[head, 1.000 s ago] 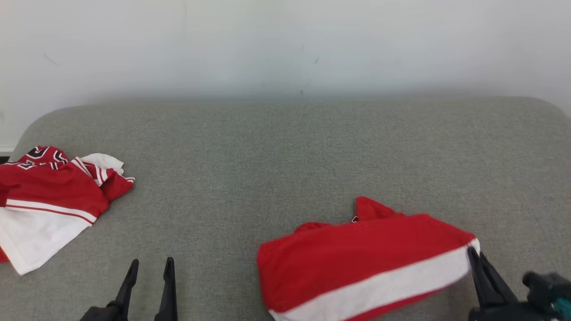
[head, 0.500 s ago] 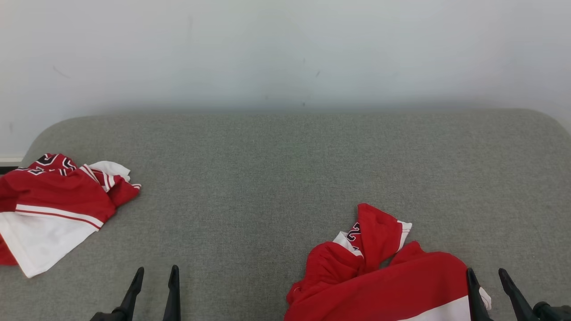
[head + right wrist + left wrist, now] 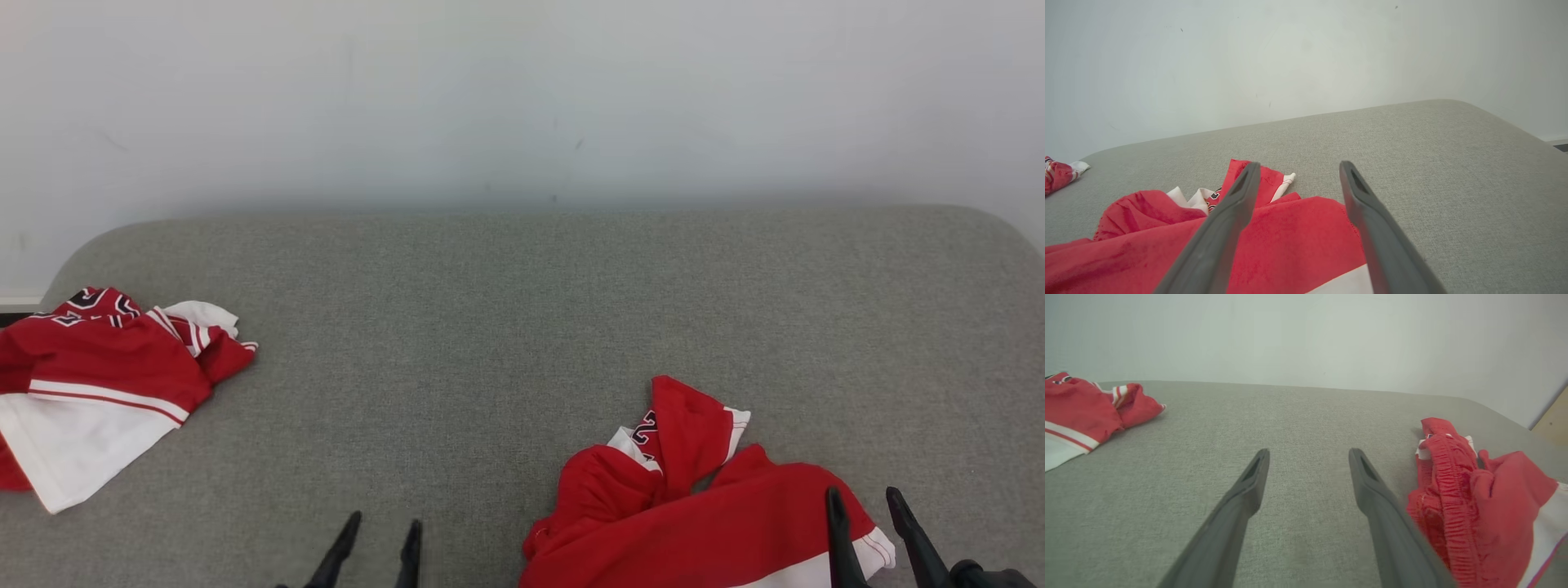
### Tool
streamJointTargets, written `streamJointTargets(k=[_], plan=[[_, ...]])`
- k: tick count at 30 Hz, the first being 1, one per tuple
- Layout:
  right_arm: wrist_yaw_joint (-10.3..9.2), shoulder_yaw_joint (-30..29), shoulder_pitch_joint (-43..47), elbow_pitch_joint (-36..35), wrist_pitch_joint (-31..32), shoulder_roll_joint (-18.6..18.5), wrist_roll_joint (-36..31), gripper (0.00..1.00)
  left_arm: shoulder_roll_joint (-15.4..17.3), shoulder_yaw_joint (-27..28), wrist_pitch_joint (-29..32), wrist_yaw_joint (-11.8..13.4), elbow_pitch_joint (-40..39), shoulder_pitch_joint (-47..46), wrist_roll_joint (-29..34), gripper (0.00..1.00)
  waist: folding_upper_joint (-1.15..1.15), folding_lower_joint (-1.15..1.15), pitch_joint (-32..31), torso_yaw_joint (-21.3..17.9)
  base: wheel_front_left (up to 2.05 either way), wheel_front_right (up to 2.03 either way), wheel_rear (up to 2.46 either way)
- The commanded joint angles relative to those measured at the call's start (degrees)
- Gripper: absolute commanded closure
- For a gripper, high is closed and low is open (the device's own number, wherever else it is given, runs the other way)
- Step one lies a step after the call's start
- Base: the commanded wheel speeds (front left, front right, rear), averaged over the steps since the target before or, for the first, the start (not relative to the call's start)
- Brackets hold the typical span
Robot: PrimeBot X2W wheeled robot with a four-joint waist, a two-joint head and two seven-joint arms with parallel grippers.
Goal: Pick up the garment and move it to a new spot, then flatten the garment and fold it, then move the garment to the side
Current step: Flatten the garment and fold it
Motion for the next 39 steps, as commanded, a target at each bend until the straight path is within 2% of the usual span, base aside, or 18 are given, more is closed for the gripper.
streamJointTargets(k=[1,7,16,24,28,29,30,39], plan=[[-0.13,0.2,0.1,0.0,-0.3,0.3,-0.3,0.00,0.5,-1.5,-0.2,0.1,0.2,0.7,-0.8,0.00,0.00,0.00,0.1,-0.2,0.00,0.00,0.00],[-0.13,0.3,-0.2,0.2,-0.5,0.1,0.2,0.00,3.0,-12.0,-0.2,0.1,1.8,1.5,-2.1,0.00,0.00,0.00,0.4,-0.9,0.00,0.00,0.00],[-0.13,0.2,-0.2,0.5,-0.5,0.0,0.5,0.00,5.5,-21.7,-0.1,0.1,3.3,1.8,-6.5,0.00,0.00,0.00,1.0,-2.0,0.00,0.00,0.00],[-0.13,1.4,-1.6,0.9,-0.1,0.0,0.5,0.00,5.1,-26.8,-0.2,0.1,9.1,-2.9,-9.0,0.00,0.00,0.00,1.7,-3.8,0.00,0.00,0.00],[-0.13,1.9,-1.9,1.1,-0.2,0.1,0.6,0.00,4.3,-27.3,-0.2,0.1,12.0,-5.6,-10.8,0.00,0.00,0.00,1.8,-4.6,0.00,0.00,0.00],[-0.13,1.9,-1.9,1.2,-0.2,0.1,0.6,0.00,3.9,-27.3,-0.2,0.1,12.3,-6.2,-11.4,0.56,0.00,0.00,1.8,-4.7,0.00,0.00,0.00],[-0.13,1.8,-1.9,1.2,-0.3,0.1,0.7,0.00,3.7,-26.8,-0.2,0.1,11.9,-6.6,-12.0,1.00,0.00,0.00,1.8,-4.8,0.00,0.00,0.00],[-0.13,1.4,-1.5,2.2,-0.8,0.4,0.9,0.00,6.6,-19.5,-0.2,0.4,7.8,-10.1,-9.2,1.00,0.00,0.00,1.0,-4.0,0.00,0.00,0.00]])
